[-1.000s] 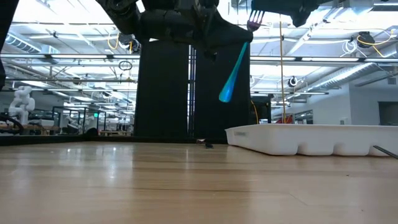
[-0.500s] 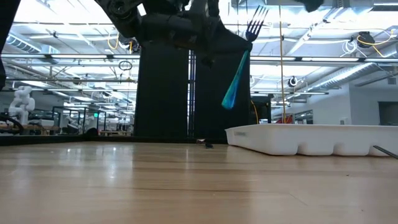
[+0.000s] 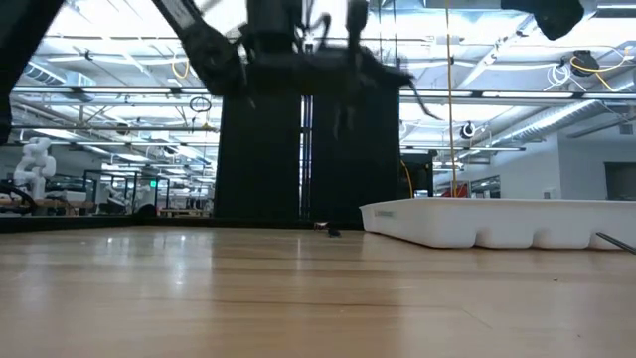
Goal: Sort silverware
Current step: Put the blue fork into the utensil organizer
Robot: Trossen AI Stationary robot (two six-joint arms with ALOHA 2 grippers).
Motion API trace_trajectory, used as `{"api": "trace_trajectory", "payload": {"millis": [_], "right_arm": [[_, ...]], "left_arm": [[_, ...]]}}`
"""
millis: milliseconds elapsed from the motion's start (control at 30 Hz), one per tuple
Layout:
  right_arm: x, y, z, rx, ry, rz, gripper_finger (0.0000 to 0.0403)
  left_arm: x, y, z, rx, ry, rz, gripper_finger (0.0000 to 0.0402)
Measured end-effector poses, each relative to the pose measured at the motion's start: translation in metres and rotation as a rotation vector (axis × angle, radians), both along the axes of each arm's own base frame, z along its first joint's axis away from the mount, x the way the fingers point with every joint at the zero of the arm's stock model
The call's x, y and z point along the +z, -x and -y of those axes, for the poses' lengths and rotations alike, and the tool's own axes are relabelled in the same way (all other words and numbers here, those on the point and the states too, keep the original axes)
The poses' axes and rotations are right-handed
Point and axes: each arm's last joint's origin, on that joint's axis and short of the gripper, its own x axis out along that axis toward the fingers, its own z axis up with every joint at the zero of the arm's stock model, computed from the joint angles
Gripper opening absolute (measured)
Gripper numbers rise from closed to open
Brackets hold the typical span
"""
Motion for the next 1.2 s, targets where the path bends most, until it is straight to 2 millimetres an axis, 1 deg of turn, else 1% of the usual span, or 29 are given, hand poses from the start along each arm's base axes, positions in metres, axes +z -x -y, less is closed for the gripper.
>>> {"api": "trace_trajectory", "payload": {"millis": [100, 167, 267, 367, 467, 533, 667, 900, 1067, 1200], "right_arm": [[0.001, 0.001, -0.001, 0.015, -0.005, 0.005, 0.0211], [0.0, 0.002, -0.003, 0.025, -0.004, 0.003, 0.0211], [-0.001, 0.002, -0.005, 0.037, -0.007, -0.001, 0.0211], [-0.001, 0.002, -0.007, 0.05, -0.01, -0.002, 0.0211], [-0.001, 0.003, -0.008, 0.059, -0.01, -0.002, 0.021], [-0.001, 0.003, -0.008, 0.062, -0.007, -0.003, 0.021], [-0.001, 0.003, -0.008, 0.064, 0.001, -0.003, 0.021], [0.0, 0.003, -0.008, 0.069, 0.022, 0.002, 0.021], [0.0, 0.003, -0.008, 0.069, 0.021, 0.004, 0.021], [0.002, 0.003, -0.009, 0.072, 0.026, 0.023, 0.021]], "left_arm": [[-0.025, -0.021, -0.002, 0.008, 0.165, -0.005, 0.0], [-0.035, -0.039, -0.005, 0.024, 0.257, 0.004, 0.0], [-0.043, -0.065, -0.008, 0.024, 0.337, 0.04, 0.0], [-0.047, -0.087, -0.008, 0.069, 0.365, 0.065, 0.0], [-0.054, -0.105, -0.009, 0.118, 0.402, 0.001, 0.0], [-0.059, -0.113, -0.012, 0.146, 0.414, -0.053, 0.0], [-0.064, -0.122, -0.019, 0.182, 0.474, -0.132, 0.0], [-0.063, -0.125, -0.032, 0.233, 0.47, -0.224, 0.0], [-0.065, -0.125, -0.033, 0.269, 0.467, -0.313, 0.0], [-0.064, -0.125, -0.034, 0.279, 0.466, -0.315, 0.0]]}}
